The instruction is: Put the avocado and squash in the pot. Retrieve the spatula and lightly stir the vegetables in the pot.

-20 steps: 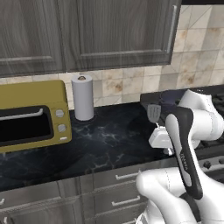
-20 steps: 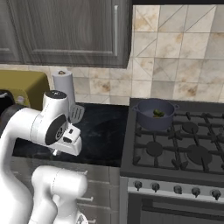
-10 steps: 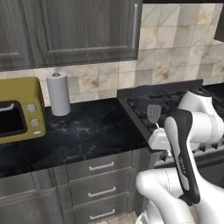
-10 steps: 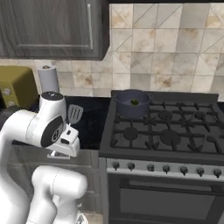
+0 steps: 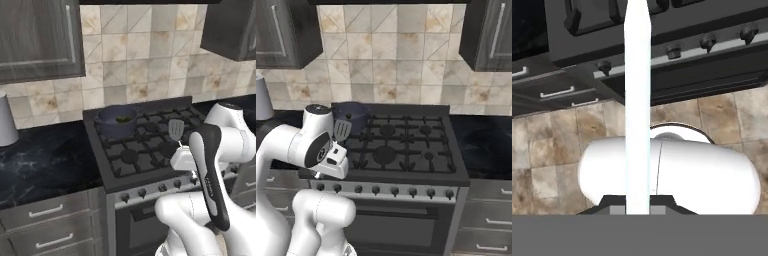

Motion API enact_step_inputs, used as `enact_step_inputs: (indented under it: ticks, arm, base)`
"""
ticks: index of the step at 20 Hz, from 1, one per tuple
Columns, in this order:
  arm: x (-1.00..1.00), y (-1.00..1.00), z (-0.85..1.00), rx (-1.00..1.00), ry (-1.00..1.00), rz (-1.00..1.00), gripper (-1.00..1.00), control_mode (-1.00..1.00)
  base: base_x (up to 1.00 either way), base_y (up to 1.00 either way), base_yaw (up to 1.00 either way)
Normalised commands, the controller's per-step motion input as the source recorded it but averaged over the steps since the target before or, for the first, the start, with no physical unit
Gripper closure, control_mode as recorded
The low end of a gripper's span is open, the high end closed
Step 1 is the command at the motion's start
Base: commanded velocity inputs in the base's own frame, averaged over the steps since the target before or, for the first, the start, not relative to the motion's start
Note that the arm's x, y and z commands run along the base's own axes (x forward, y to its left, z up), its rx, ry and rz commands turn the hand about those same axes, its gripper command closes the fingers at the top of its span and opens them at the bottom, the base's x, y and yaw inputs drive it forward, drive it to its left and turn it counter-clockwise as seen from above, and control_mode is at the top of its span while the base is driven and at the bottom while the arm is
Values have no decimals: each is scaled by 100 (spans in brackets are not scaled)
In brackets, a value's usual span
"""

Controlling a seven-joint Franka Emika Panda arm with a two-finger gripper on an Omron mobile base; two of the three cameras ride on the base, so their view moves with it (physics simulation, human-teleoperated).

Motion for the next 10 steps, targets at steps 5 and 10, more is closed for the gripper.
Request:
enact_step_inputs:
  ticks: [5, 10]
  arm:
    - [0, 0, 0, 0, 0, 0, 100, 100]
    - [0, 0, 0, 0, 0, 0, 100, 100]
  base:
    - [20, -52, 15]
    - [25, -3, 31]
